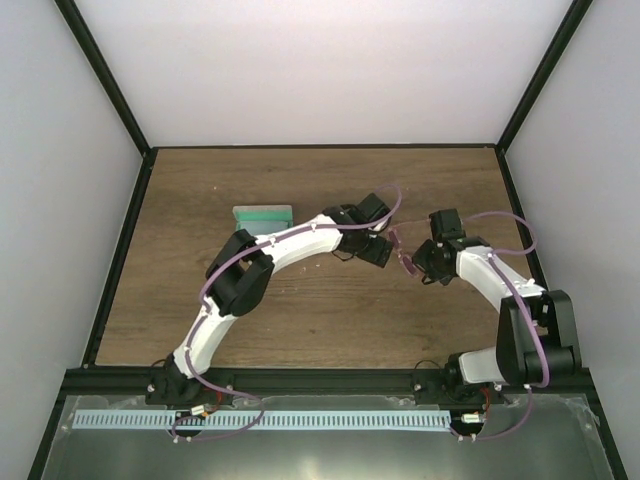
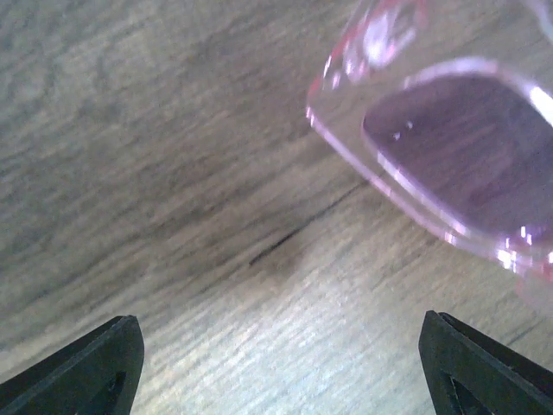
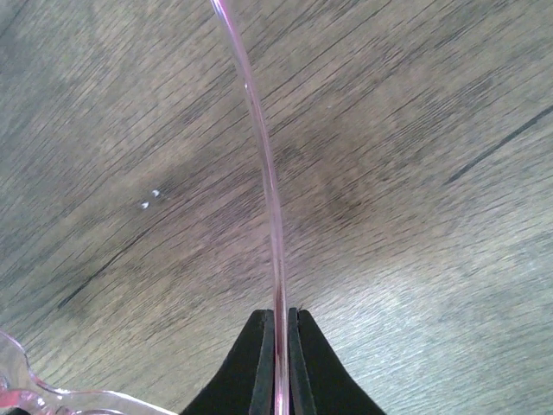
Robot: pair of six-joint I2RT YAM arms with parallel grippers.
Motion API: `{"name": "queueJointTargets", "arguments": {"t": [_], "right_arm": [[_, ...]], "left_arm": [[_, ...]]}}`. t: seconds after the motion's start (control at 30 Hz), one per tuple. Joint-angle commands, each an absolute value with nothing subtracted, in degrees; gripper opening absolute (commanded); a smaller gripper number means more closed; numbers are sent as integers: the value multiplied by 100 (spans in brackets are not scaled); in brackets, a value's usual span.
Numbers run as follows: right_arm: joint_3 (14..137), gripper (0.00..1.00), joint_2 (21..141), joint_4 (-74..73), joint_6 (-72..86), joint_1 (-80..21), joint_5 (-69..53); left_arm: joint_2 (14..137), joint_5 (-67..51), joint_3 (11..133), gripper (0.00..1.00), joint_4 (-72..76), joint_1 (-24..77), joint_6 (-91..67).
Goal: Organize the sunglasses
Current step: Fold the sunglasses at the center of the board.
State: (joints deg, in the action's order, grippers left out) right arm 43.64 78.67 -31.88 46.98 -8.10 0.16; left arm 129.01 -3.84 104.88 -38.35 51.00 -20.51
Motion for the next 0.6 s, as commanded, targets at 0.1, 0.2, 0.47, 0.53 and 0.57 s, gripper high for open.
{"name": "queueJointTargets", "arguments": {"t": [0.1,0.2,0.47,0.53,0.57], "right_arm": [[4347,1,7580,-3268,4562,-1113,-205],[4398,1,7557,-3263,4459,-1341,-369],[4605,1,7555,-3261,4018,-1865,-754],[4646,1,7551,-3265,3856,-2023,-799],[4656,1,7565,-3257,3753,-2108,-825]], "left_arm": [[13322,-75,10881,90,-3946,5113,-1910],[13356,-6,10850,90,-3947,5113,-1899],[13309,15,10858,90,-3893,5123,-1885],[13270,34,10846,90,-3887,5124,-1881],[13250,41,10832,90,-3899,5117,-1873]]}}
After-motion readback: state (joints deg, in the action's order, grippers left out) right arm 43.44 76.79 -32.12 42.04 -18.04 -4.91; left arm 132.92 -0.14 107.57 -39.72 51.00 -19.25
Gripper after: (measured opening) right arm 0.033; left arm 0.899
